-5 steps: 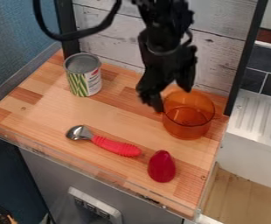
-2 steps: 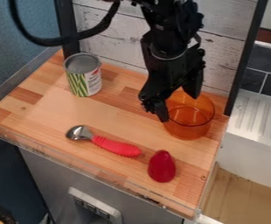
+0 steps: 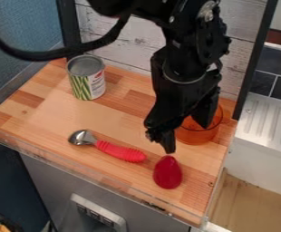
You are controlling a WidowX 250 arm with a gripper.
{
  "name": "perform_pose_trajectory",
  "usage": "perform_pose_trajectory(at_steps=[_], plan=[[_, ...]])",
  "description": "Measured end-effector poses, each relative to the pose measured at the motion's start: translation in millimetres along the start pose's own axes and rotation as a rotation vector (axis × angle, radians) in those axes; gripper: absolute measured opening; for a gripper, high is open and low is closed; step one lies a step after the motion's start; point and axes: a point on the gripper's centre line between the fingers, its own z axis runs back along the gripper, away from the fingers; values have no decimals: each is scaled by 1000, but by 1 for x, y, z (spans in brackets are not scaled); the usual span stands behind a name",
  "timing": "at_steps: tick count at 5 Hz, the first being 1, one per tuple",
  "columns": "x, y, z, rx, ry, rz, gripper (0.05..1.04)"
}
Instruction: Take the red thing and place it to the upper middle of the table
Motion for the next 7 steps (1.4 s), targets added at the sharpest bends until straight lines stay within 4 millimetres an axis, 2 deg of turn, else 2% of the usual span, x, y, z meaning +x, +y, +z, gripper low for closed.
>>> perform_pose_trajectory(at_steps=[1,3,4,6,7], plan=[[-5,12,-6,40,25,5,1001],[8,25,-33,138,29,63,1001],[7,32,-49,189,40,60,1001],[2,31,-70,206,67,31,1001],[3,28,-77,191,61,29,964]])
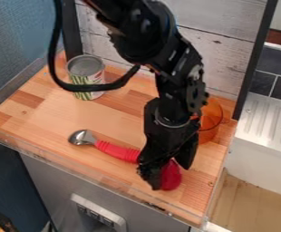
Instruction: Take the red thing and place it to the upper middle of the table
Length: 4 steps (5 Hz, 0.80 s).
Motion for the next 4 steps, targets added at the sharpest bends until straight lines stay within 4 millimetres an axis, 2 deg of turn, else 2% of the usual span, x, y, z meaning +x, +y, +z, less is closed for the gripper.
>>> perform_pose_trajectory(at_steps=[1,3,4], plan=[[0,-3,-5,-15,-3,0,708],[-2,4,-4,14,-4,8,689],[-2,1,18,-28,-21,13,689]])
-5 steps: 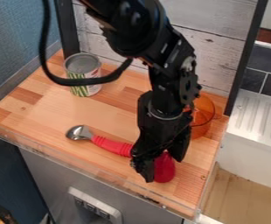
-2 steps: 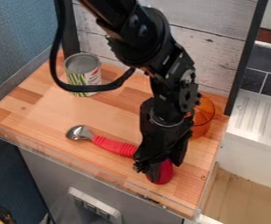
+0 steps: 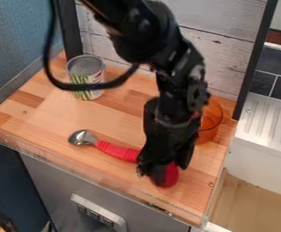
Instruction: Take the red thing and place it to the upper middle of the table
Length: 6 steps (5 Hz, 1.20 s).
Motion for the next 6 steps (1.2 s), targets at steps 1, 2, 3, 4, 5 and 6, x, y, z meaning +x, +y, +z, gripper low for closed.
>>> perform_pose_trajectory(at_steps=[1,2,3,4,5,6], plan=[[8,-2,17,-23,29,29,689],[27,-15,36,-70,1,57,689],[56,-27,52,-103,-42,131,689],[84,-41,56,-119,-46,198,689],[108,-55,45,-102,-25,269,689],[124,-68,31,-99,-6,300,689]])
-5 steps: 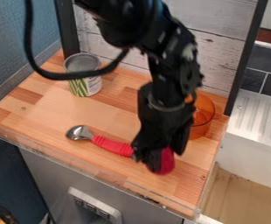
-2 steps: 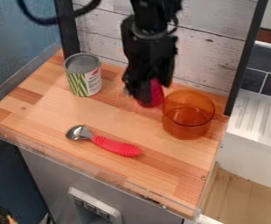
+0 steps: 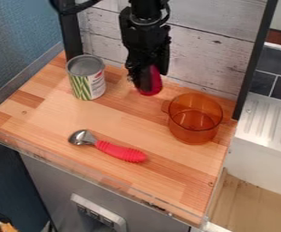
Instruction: Take the red thing and place it to the upper middle of the table
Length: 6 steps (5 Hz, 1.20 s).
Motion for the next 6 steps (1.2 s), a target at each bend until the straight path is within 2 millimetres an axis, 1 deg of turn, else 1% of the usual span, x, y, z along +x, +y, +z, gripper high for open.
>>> perform_pose_trajectory(at_steps=[1,2,3,5,6], plan=[[3,-10,-25,35,15,0,689],[11,-20,-37,43,5,5,689],[23,-20,-47,54,1,33,689],[25,-15,-64,90,17,13,689],[28,-18,-61,82,10,20,735]])
